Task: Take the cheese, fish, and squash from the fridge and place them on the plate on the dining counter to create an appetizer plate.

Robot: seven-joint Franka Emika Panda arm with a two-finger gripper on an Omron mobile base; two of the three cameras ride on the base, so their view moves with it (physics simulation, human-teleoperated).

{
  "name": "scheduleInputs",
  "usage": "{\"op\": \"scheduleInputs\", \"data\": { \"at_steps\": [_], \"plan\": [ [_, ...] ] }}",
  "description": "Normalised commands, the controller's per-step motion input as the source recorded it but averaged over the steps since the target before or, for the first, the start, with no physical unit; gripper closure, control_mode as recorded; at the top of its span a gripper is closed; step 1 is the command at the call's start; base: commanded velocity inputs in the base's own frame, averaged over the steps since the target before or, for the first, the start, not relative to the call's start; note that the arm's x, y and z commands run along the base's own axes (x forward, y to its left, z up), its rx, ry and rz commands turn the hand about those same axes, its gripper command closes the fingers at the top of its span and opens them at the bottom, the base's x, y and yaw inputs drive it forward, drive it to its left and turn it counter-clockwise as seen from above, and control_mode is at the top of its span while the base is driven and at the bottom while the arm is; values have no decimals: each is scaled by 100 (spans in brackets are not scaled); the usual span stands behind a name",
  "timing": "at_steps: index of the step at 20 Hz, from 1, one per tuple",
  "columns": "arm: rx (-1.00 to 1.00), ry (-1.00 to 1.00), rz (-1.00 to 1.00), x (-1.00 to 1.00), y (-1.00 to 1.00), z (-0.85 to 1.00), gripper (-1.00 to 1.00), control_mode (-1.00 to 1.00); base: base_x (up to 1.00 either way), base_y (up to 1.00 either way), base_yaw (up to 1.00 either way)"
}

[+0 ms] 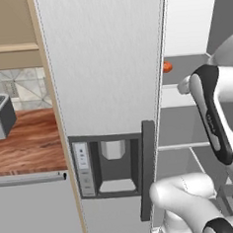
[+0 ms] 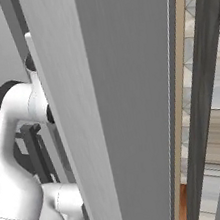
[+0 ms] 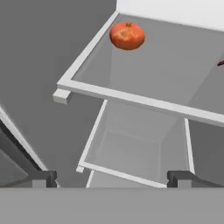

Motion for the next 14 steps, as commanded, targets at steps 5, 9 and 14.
{"op": "scheduleInputs", "data": {
  "at_steps": [5, 9, 14],
  "plan": [
    [0, 0, 8, 45, -12, 2, -100, -100, 0, 0, 0],
    [0, 1, 9, 44, -10, 12, -100, -100, 0, 0, 0],
    [0, 2, 8, 45, -8, 11, -100, -100, 0, 0, 0]
  ]
}}
